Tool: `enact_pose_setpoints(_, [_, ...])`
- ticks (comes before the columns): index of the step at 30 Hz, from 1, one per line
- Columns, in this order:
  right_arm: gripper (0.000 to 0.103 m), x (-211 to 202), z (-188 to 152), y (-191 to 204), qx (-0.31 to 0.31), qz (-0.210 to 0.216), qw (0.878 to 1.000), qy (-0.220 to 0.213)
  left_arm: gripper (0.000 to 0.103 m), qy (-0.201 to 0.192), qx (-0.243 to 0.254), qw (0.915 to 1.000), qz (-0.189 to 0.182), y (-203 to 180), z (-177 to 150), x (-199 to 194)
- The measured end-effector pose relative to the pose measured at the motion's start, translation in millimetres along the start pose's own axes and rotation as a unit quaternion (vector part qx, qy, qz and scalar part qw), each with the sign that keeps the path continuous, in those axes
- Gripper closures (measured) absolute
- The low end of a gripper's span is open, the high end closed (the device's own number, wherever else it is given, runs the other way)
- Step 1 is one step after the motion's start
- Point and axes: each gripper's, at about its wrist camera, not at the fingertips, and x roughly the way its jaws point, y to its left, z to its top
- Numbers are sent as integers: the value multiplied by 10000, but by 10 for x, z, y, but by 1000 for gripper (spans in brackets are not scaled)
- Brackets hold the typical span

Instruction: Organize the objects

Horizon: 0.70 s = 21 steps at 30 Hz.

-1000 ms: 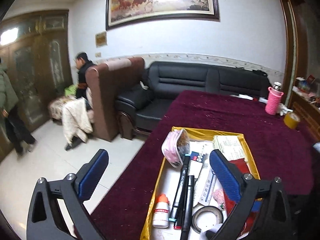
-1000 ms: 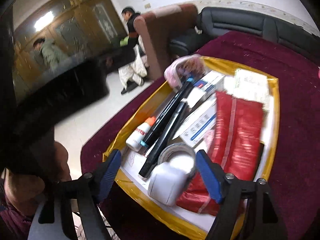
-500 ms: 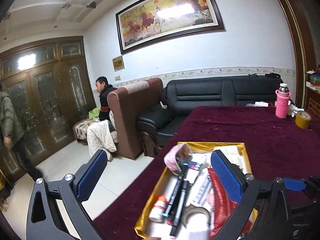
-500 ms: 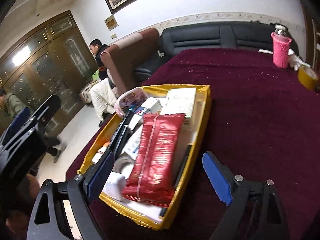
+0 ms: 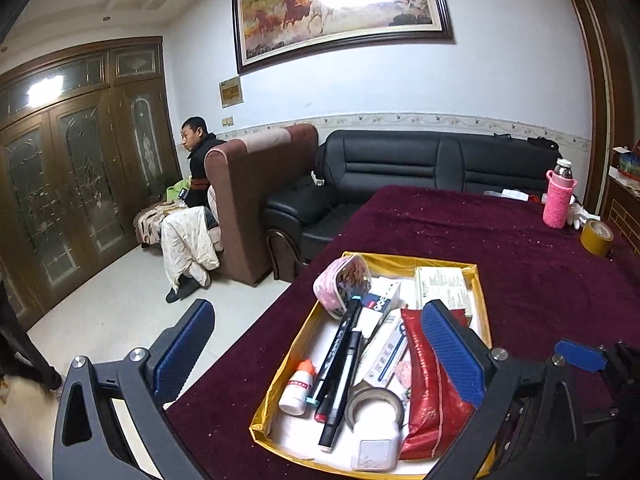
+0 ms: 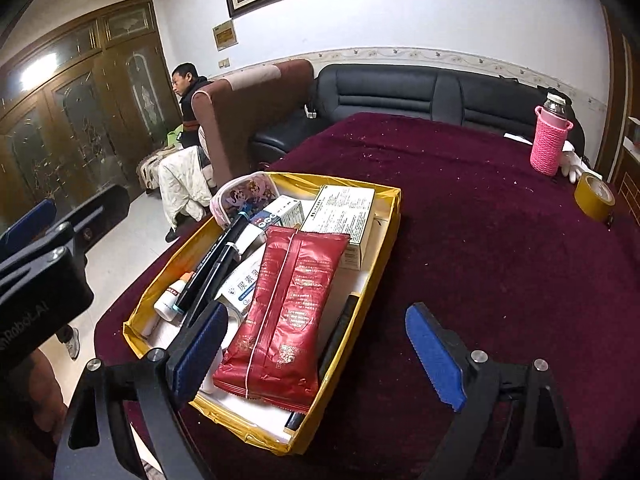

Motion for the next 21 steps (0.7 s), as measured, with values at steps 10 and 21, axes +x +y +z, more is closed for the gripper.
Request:
enact_pose_setpoints(10, [9,85,34,138,-247,-278,9993,103,0,278,-159,9995,-67,110,-47,123])
enact_pose_setpoints(21, [9,183,50,272,-405,-494,9977,213,0,478,-150,9987,-55,170,-109,225])
